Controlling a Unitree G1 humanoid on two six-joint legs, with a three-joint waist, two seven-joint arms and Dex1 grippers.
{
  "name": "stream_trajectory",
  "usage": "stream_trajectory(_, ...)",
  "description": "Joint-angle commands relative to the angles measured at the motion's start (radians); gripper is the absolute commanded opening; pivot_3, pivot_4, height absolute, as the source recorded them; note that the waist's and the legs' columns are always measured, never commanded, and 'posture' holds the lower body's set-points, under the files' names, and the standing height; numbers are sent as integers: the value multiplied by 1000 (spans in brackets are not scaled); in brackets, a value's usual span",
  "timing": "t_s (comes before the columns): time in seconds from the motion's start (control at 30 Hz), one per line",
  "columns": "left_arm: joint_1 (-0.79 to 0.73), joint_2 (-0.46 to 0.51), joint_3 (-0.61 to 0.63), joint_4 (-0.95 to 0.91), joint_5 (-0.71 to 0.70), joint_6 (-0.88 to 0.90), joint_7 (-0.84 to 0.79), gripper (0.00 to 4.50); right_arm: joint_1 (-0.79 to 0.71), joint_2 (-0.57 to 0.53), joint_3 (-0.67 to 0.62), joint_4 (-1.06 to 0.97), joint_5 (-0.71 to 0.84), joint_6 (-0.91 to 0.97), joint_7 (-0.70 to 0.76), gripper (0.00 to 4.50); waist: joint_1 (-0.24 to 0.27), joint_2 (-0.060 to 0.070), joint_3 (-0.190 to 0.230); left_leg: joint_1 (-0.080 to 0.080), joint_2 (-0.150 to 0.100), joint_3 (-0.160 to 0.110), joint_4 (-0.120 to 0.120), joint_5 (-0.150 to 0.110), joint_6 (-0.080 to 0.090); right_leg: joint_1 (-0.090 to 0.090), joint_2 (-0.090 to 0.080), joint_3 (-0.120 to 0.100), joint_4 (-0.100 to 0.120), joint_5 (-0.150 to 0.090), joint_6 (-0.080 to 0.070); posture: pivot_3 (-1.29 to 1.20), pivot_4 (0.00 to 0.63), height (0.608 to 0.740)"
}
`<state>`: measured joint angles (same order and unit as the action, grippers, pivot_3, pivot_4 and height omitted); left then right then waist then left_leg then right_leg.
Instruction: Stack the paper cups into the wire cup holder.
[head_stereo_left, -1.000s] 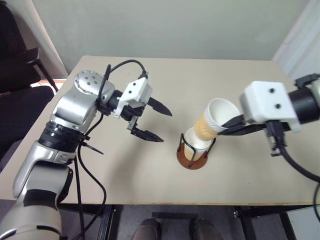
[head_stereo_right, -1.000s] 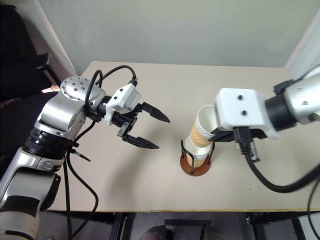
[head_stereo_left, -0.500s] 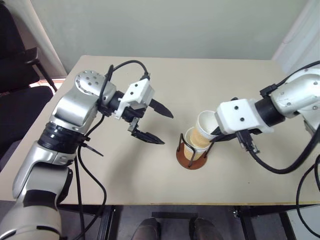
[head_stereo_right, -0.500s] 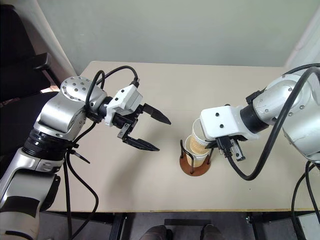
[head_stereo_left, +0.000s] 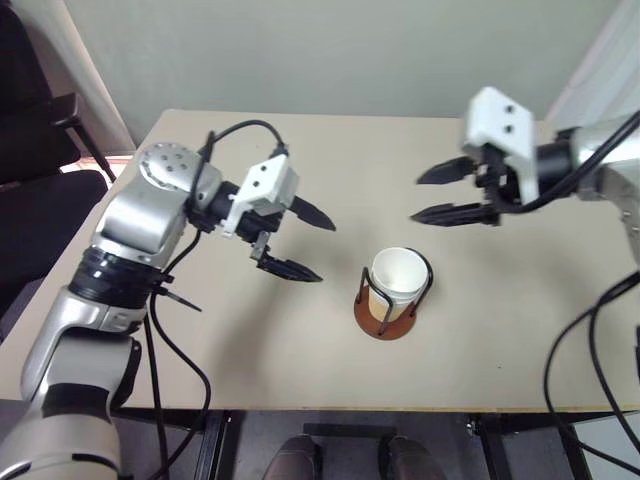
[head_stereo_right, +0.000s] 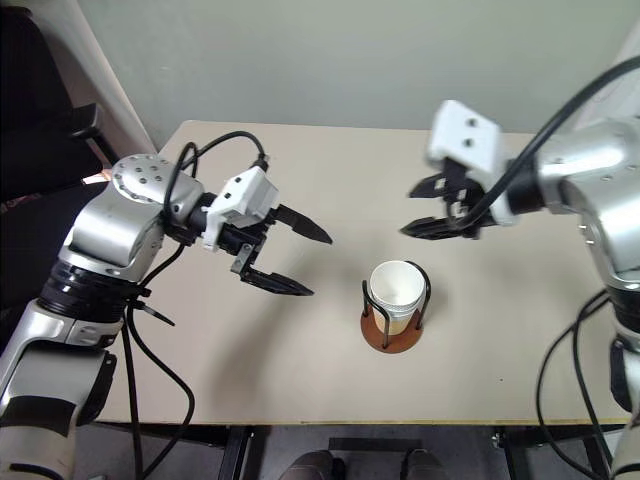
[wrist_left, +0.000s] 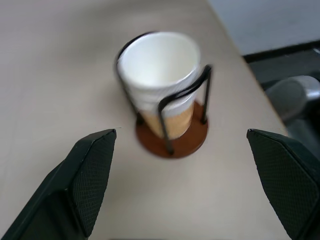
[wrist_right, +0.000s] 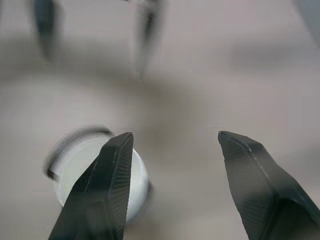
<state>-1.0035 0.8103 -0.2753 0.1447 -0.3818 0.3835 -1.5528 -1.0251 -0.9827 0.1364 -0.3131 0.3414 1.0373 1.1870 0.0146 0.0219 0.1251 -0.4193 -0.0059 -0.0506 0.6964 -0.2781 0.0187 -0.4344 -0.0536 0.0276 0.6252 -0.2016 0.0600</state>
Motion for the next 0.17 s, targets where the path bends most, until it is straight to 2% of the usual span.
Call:
stream_trajectory(0.03,62,20,73,-26,-2,39,58,4500,178,-70,-184,-38,5,62,-85,2797,0,0,0,0,0,0,0,0,0,0,0,0,0,0,0,0,150,740)
stream_trajectory(0.17,131,44,142,-6,13,78,154,4500,485,-116,-427,-121,-14,127,-169,2797,3,0,0,0,0,2,-4,0,-2,-2,0,1,1,-1,2,0,150,740)
